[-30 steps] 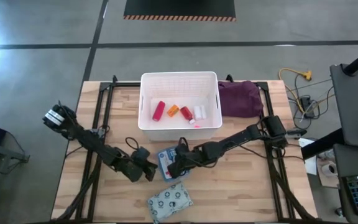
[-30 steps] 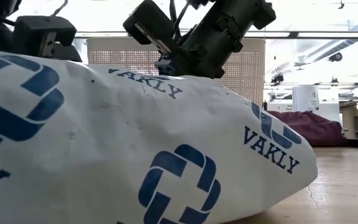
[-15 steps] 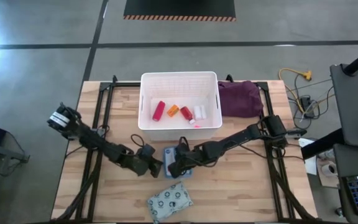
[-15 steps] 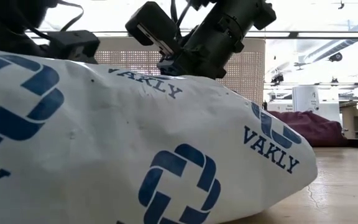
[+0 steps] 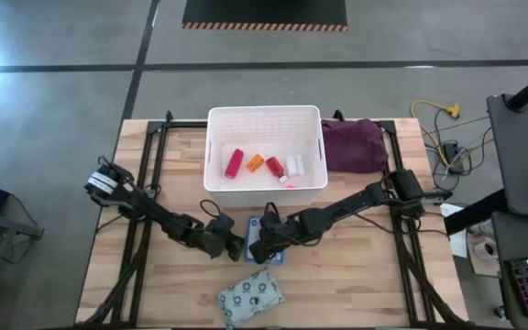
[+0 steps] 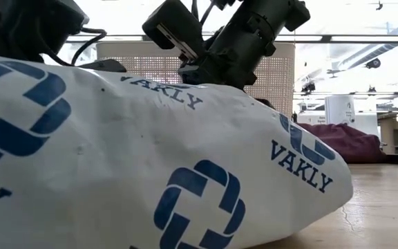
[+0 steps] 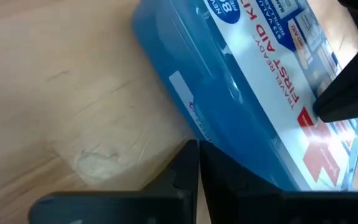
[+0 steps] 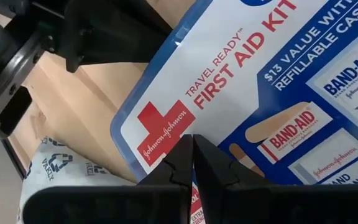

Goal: Pick & place medical supplies in basket/bin
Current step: Put the blue first aid kit into the white bin

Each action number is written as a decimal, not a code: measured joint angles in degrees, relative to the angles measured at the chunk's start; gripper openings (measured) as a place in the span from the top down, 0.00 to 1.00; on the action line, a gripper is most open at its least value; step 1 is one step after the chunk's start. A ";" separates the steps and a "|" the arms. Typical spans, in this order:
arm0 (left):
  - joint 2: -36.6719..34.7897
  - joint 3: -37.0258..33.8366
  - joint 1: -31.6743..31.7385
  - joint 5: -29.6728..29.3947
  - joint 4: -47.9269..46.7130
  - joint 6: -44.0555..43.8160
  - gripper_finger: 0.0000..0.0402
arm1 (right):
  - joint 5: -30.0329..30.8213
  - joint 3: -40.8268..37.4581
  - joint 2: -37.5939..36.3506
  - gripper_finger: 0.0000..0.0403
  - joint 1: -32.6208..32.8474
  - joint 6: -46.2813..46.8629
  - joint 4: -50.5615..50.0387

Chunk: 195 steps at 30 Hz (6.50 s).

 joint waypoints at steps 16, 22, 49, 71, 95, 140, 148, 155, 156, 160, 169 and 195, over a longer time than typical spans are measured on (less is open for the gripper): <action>-10.95 -0.50 -4.94 -5.27 -19.74 -4.19 0.99 | 12.67 1.29 -8.96 0.90 0.48 -1.60 -4.70; -11.02 -0.50 -4.94 -5.46 -18.03 -4.07 0.99 | 10.65 1.20 -11.00 0.70 1.14 0.03 -14.06; -10.95 -5.88 -1.97 -4.78 5.82 -0.92 0.99 | 2.80 -10.54 -9.73 0.73 2.47 15.14 -18.26; -10.95 -6.16 0.15 -3.69 -7.29 -4.91 0.99 | 8.02 -1.42 -11.47 0.75 1.15 7.32 -21.12; -10.97 -5.90 0.22 -3.71 -3.97 -4.96 0.99 | 3.38 -3.32 -5.57 0.82 1.70 7.94 -18.67; 4.16 1.29 1.17 -2.18 12.12 -1.01 0.86 | 13.30 -0.62 -10.32 0.79 4.17 15.97 -36.03; 3.96 0.58 1.16 -1.10 11.29 -0.90 0.86 | 15.39 -0.02 -10.67 0.97 3.73 16.94 -36.19; 3.92 -0.45 1.13 -0.83 10.97 -0.89 0.86 | 14.30 0.06 -10.59 0.98 2.69 13.46 -31.17; 3.92 -0.49 1.13 -0.81 10.95 -0.89 0.86 | 13.62 -0.19 -10.32 0.98 2.67 13.42 -30.22; 3.92 -0.67 1.13 -0.74 10.62 -0.90 0.86 | 10.68 -0.52 -8.33 0.98 3.02 13.26 -28.48; 3.14 -0.81 0.11 -0.35 8.43 -0.79 0.86 | 7.46 -3.44 -6.69 0.98 3.99 15.06 -27.34; 1.61 5.17 0.05 -0.36 8.60 4.84 0.86 | 9.63 -5.31 -9.11 0.97 4.54 17.88 -37.77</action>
